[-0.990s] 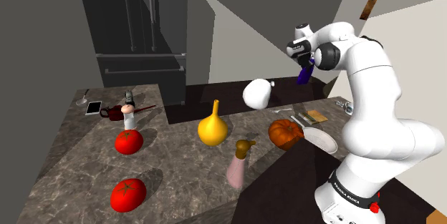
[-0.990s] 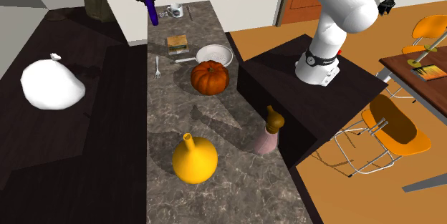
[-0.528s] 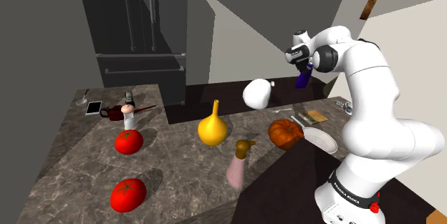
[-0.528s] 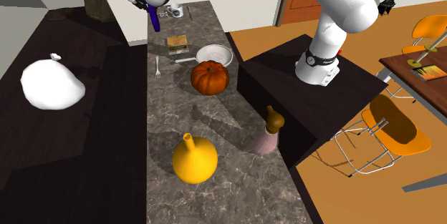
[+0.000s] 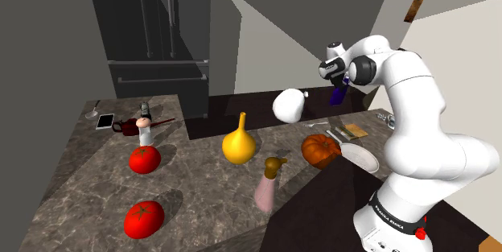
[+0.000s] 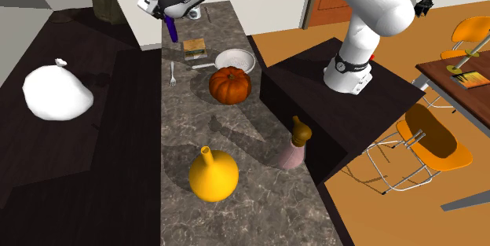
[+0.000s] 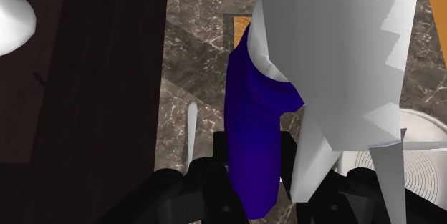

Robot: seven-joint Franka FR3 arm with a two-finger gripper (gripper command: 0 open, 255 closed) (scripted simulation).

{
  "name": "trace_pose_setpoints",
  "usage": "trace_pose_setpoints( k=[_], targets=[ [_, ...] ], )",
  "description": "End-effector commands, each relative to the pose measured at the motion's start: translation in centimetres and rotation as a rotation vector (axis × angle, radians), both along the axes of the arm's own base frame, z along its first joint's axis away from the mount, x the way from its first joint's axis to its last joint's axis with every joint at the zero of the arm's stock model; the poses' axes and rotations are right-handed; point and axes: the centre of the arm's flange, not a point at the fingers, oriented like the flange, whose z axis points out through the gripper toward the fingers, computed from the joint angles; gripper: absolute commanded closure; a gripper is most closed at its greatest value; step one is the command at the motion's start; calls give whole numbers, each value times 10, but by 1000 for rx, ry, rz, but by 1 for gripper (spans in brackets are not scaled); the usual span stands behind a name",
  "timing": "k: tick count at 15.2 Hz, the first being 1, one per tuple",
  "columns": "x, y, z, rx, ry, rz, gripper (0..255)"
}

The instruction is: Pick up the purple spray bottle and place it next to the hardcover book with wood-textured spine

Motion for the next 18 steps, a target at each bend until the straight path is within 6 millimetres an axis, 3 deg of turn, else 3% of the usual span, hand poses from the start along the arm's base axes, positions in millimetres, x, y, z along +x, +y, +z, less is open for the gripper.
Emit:
trace_pose_setpoints(
  k=[1, 18],
  targets=[
    [0, 1, -10, -1, -1, 0, 255],
    [0, 1, -100, -1, -1, 0, 255]
  ],
)
